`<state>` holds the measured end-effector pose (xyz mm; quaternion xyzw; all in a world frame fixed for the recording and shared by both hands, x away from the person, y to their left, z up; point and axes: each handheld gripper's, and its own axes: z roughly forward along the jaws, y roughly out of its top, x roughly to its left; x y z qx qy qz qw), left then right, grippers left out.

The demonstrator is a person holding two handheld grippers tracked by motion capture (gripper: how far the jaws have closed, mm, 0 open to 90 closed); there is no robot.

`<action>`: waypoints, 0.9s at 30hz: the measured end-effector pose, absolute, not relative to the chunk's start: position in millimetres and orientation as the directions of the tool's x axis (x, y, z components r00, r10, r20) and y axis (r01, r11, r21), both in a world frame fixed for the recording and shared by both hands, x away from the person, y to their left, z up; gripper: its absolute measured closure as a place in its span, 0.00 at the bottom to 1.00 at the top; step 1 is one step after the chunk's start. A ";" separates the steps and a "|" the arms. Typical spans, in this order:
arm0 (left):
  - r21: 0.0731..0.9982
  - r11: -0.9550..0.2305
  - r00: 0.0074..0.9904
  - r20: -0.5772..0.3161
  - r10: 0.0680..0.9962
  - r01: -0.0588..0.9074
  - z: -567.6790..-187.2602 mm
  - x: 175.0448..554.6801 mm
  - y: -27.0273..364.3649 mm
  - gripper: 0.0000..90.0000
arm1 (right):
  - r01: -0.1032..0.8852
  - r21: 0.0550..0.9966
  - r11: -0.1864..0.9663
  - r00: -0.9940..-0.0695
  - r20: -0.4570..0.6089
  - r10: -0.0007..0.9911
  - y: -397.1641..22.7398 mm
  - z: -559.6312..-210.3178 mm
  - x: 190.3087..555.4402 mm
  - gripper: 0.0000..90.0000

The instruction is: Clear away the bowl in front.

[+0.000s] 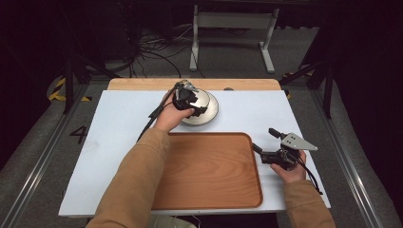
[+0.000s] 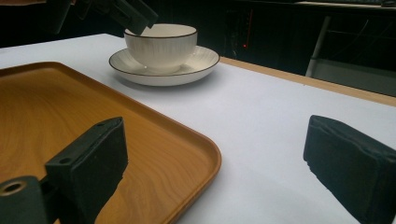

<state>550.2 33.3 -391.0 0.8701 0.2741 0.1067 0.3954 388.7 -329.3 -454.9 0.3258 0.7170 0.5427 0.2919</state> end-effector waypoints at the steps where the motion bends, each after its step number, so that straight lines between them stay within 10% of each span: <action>1: 0.743 -0.541 0.830 -0.034 0.557 0.394 -392.8 550.6 32.4 0.45 | 0.151 0.969 0.198 -0.618 -0.064 0.784 -329.3 -454.9 388.7 0.08; 27: 0.644 -0.666 0.832 0.080 0.548 0.377 -415.9 550.9 9.2 0.64 | 0.153 0.969 0.193 -0.609 -0.061 0.791 -329.4 -455.0 388.5 0.08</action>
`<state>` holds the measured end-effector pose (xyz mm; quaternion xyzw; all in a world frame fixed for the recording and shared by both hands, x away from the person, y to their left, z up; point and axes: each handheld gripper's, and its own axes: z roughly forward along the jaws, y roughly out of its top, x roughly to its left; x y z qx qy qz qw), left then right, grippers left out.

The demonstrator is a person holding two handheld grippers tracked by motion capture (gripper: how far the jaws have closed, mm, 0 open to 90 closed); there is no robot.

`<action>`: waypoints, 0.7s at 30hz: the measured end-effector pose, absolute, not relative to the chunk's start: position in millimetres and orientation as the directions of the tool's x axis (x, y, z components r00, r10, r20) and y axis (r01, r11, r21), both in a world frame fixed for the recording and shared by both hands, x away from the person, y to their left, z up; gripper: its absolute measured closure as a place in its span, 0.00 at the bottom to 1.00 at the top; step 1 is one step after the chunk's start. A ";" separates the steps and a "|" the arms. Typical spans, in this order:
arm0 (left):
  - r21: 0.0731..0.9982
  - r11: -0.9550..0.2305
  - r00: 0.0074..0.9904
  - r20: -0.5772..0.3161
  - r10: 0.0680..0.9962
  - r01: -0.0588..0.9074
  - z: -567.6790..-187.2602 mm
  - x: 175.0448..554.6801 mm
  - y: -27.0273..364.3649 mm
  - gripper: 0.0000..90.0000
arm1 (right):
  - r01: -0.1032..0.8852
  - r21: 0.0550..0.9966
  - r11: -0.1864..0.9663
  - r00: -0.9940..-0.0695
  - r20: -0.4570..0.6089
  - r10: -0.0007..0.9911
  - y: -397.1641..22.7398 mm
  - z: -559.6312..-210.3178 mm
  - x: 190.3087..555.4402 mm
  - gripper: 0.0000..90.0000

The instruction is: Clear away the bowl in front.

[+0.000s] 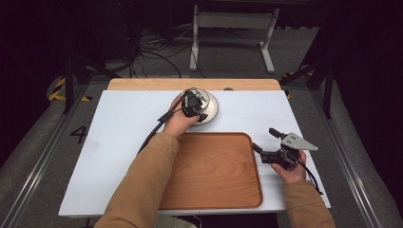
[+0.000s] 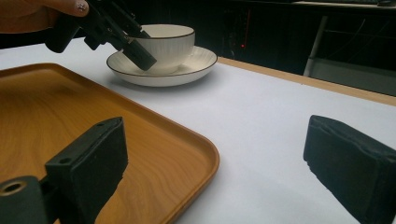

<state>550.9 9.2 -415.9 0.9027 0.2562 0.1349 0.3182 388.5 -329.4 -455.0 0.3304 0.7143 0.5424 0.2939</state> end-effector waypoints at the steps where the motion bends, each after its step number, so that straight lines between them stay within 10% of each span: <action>1: 0.644 -0.670 0.831 0.092 0.548 0.371 -416.0 550.9 9.0 0.66 | 0.152 0.969 0.195 -0.609 -0.063 0.791 -329.3 -455.0 388.4 0.08; 10: 0.641 -0.685 0.825 0.141 0.548 0.345 -416.3 549.3 6.1 0.88 | 0.151 0.969 0.193 -0.608 -0.063 0.792 -329.2 -455.0 388.3 0.08; 21: 0.623 -0.715 0.825 0.191 0.532 0.317 -415.9 546.4 0.9 0.91 | 0.156 0.970 0.187 -0.602 -0.057 0.796 -329.8 -455.0 388.5 0.08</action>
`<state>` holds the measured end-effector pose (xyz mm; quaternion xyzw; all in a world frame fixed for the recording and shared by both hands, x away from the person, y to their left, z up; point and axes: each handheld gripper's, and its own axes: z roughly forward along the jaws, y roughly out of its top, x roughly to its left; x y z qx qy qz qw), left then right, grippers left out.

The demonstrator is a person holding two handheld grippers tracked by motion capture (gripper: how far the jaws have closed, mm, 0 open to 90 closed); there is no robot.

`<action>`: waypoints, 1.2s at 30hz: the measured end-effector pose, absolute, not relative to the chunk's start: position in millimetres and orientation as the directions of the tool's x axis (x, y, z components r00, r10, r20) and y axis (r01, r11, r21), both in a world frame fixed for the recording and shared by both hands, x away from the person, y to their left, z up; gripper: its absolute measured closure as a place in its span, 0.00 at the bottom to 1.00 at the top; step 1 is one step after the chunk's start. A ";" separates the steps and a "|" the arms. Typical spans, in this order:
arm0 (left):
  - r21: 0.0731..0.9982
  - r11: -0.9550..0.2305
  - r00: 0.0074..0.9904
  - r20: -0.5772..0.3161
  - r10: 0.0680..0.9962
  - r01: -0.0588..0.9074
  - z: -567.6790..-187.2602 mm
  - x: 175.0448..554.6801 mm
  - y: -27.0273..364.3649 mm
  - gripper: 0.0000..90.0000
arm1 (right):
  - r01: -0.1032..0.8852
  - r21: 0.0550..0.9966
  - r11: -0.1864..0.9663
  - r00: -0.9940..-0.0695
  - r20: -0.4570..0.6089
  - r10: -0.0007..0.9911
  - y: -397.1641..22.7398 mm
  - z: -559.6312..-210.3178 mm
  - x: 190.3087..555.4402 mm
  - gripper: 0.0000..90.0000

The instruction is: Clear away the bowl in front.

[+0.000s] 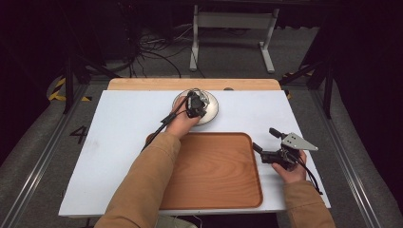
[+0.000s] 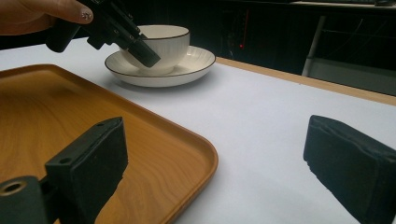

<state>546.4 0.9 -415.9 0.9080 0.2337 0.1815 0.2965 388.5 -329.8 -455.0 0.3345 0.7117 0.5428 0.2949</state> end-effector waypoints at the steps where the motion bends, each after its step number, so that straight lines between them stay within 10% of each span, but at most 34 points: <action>1: 0.620 -0.718 0.825 0.195 0.530 0.315 -415.6 546.3 0.9 0.91 | 0.157 0.970 0.186 -0.602 -0.056 0.797 -329.9 -455.0 388.5 0.08; 36: 0.645 -0.707 0.824 0.207 0.528 0.291 -366.1 517.4 10.8 0.90 | 0.158 0.970 0.184 -0.598 -0.054 0.800 -330.0 -455.0 388.5 0.08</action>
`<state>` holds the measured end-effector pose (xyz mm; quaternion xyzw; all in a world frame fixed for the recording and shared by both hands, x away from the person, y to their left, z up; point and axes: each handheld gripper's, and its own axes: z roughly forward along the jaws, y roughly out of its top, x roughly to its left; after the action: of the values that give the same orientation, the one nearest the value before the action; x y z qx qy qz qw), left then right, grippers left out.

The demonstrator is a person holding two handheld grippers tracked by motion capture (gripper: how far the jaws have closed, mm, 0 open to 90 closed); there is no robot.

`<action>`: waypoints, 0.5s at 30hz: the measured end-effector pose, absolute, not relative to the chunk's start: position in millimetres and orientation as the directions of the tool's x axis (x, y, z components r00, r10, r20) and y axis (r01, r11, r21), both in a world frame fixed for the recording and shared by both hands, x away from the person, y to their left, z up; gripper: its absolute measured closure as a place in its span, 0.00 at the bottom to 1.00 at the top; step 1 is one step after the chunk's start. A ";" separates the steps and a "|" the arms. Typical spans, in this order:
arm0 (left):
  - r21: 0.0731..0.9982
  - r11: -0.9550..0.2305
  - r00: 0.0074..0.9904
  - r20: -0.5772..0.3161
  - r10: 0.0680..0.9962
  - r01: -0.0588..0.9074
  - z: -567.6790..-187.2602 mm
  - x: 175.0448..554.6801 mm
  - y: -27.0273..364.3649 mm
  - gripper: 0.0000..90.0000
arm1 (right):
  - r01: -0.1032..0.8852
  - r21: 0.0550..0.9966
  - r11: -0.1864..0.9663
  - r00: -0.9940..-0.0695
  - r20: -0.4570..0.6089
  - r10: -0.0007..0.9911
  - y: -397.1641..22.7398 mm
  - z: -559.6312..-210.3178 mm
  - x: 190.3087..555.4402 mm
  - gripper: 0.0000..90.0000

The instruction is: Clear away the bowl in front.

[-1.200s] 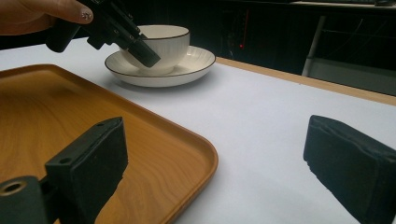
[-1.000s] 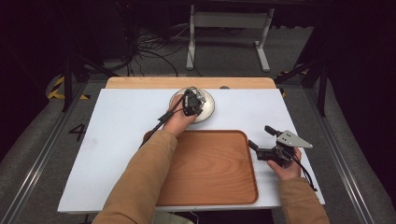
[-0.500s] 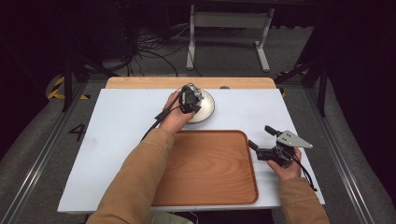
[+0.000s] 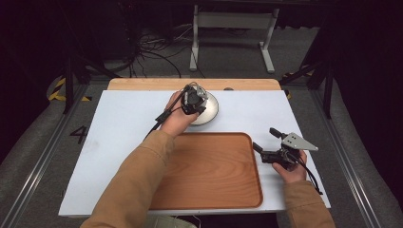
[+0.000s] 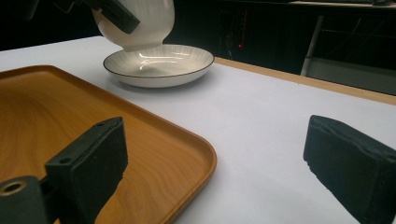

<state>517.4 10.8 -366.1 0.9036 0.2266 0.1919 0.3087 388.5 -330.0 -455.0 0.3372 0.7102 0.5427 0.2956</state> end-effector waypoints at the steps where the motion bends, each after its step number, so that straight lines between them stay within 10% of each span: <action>1: 0.647 -0.706 0.825 0.205 0.526 0.289 -364.6 515.6 11.1 0.90 | 0.159 0.970 0.183 -0.598 -0.053 0.800 -330.0 -454.9 388.4 0.08; 15: 0.633 -0.738 0.862 0.218 0.458 0.233 -339.9 485.6 15.0 0.90 | 0.157 0.971 0.182 -0.595 -0.054 0.802 -330.0 -455.0 388.5 0.07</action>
<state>485.6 15.0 -339.9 0.9142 0.1890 0.1830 0.3083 388.5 -330.0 -455.0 0.3381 0.7092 0.5428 0.2968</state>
